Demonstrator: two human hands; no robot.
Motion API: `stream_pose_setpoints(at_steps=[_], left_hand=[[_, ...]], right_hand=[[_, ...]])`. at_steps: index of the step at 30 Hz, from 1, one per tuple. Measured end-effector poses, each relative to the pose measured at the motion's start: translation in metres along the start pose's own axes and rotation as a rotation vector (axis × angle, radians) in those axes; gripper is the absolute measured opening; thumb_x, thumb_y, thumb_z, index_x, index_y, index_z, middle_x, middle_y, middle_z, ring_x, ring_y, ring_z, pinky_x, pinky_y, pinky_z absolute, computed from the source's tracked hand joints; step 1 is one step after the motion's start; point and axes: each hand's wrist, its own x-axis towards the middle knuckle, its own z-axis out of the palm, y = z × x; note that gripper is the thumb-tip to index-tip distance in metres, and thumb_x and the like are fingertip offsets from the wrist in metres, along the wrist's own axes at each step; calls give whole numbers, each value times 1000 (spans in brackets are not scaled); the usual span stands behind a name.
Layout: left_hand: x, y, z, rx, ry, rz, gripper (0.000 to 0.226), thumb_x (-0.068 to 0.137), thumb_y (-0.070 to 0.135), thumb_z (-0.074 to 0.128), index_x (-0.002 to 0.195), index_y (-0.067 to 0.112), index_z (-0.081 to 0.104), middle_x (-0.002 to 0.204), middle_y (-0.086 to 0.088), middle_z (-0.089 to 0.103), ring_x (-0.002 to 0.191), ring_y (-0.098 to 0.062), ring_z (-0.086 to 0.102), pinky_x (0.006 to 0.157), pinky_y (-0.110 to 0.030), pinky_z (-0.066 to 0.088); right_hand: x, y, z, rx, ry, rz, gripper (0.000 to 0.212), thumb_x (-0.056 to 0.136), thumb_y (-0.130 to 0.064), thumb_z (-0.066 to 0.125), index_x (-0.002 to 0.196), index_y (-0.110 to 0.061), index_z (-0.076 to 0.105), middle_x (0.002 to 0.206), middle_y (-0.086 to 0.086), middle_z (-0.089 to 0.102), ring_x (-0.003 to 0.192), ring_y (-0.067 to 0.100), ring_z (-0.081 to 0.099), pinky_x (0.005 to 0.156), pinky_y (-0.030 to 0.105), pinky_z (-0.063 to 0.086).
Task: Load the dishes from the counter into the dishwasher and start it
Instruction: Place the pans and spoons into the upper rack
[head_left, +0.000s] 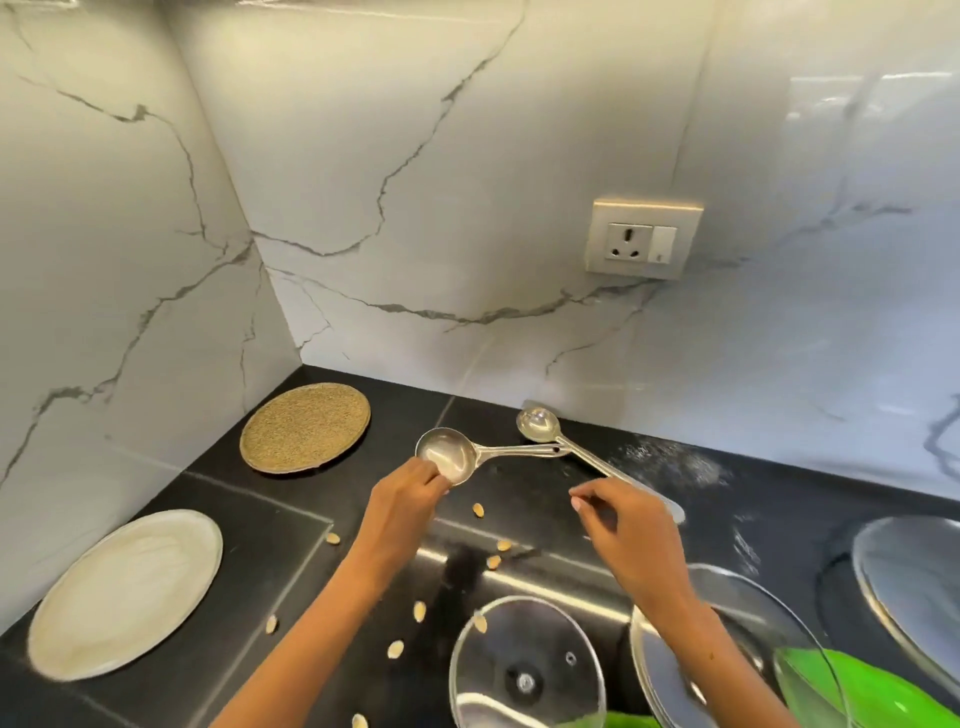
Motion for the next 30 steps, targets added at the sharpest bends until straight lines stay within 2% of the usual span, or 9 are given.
stream_pose_setpoints(at_steps=[2, 4, 9, 12, 15, 18, 23, 27, 30], left_hand=[[-10, 35, -16, -28, 9, 75, 31, 53, -7, 84, 69, 14, 69, 67, 3, 58, 59, -14, 53, 45, -19, 35], [-20, 78, -30, -39, 22, 163, 30, 57, -9, 78, 70, 16, 67, 68, 4, 56, 64, -13, 51, 52, -19, 33], [-52, 212, -59, -155, 40, 360, 21, 66, 4, 62, 81, 14, 70, 78, 1, 62, 76, -15, 52, 58, -22, 40], [-74, 305, -70, -226, 64, 438, 18, 69, 5, 63, 84, 13, 70, 81, -1, 63, 77, -18, 54, 50, -30, 48], [-98, 407, -78, -339, 70, 612, 18, 77, 9, 54, 83, 10, 70, 83, -4, 63, 79, -21, 55, 51, -32, 49], [-120, 501, -80, -487, 70, 823, 16, 81, 8, 54, 85, 7, 69, 86, -7, 63, 82, -24, 55, 64, -37, 49], [-157, 645, -54, -693, 44, 1106, 18, 87, 4, 54, 86, 1, 73, 87, -12, 68, 88, -24, 55, 85, -31, 47], [-188, 736, -18, -771, -55, 1313, 12, 87, 0, 59, 81, 2, 70, 84, -11, 65, 84, -26, 60, 76, -35, 51], [-213, 790, 16, -810, -81, 1408, 12, 87, -1, 60, 80, 2, 69, 83, -10, 65, 84, -27, 61, 73, -36, 51]], right_hand=[[-21, -1, -25, 3, 61, -17, 10, 82, -15, 70, 89, -22, 72, 83, -15, 68, 69, 0, 59, 65, 18, 49], [-52, 3, -59, -12, 116, -14, 9, 82, -15, 71, 88, -23, 72, 83, -13, 68, 65, 1, 56, 63, 17, 47], [-159, 25, -155, -45, 262, 14, 7, 83, -22, 63, 86, -23, 70, 82, -10, 68, 69, 8, 62, 64, 31, 53], [-237, 43, -215, -95, 316, 61, 10, 81, -21, 62, 86, -20, 70, 82, -7, 69, 74, 13, 64, 64, 35, 54], [-327, 64, -279, -165, 387, 189, 11, 81, -22, 62, 87, -20, 71, 83, -6, 69, 73, 15, 64, 65, 31, 52], [-411, 93, -330, -237, 472, 334, 9, 81, -21, 66, 89, -21, 71, 87, -5, 69, 74, 16, 64, 65, 29, 52], [-528, 149, -386, -286, 425, 606, 26, 83, -28, 67, 109, -23, 65, 102, -3, 66, 90, 18, 64, 74, 39, 53], [-596, 194, -410, -286, 325, 776, 43, 81, -20, 67, 123, -27, 59, 121, -2, 63, 109, 21, 59, 89, 39, 49], [-635, 237, -419, -318, 335, 905, 32, 83, -17, 62, 113, -29, 66, 110, -1, 69, 103, 24, 61, 81, 35, 49]])
